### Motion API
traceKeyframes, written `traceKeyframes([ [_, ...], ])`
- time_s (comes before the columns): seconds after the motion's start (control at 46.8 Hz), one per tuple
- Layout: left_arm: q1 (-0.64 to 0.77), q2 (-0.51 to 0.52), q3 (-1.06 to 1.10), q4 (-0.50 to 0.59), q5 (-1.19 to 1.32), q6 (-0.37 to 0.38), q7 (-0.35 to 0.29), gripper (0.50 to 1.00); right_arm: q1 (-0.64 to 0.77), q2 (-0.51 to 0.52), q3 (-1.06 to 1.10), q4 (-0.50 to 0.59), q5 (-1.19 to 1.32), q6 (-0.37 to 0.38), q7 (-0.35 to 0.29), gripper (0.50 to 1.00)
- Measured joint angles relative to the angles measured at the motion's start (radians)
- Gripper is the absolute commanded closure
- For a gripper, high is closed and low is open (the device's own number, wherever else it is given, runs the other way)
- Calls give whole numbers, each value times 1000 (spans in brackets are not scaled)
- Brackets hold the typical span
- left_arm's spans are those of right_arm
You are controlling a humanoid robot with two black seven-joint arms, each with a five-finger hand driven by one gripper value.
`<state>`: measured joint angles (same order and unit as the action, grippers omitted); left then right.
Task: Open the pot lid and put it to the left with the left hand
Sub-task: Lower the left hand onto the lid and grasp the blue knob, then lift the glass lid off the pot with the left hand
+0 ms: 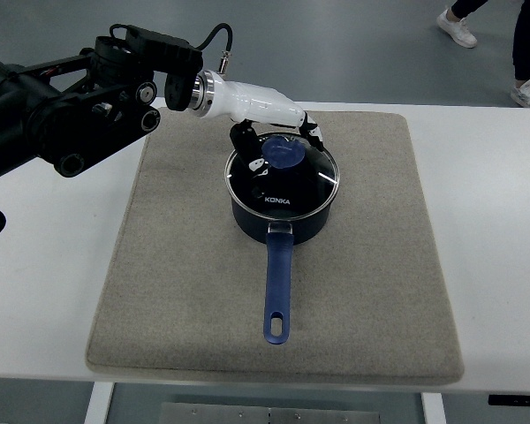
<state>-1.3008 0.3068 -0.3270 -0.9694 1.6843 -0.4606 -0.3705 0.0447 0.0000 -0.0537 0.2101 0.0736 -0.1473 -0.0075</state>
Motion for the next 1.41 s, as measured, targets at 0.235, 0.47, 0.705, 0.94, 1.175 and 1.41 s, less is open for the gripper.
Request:
traceKeyframes([
  [0.235,0,-9,0,0,0,2,-1,761,0,0,0,0,0,0,0,585],
  [0.47,0,-9,0,0,-1,2,-1,806,0,0,0,0,0,0,0,585],
  [0.705,0,-9,2,-1,-1,2,-1,928,0,0,0,0,0,0,0,585],
  [0.94,-6,-8,2,-2,-1,0,-1,1000,0,0,0,0,0,0,0,585],
  [1.175,-9,-4,-1,-3,-5,0,-1,1000,0,0,0,0,0,0,0,585],
  [1.41,-15,4,-2,-6,-7,0,-1,1000,0,0,0,0,0,0,0,585],
])
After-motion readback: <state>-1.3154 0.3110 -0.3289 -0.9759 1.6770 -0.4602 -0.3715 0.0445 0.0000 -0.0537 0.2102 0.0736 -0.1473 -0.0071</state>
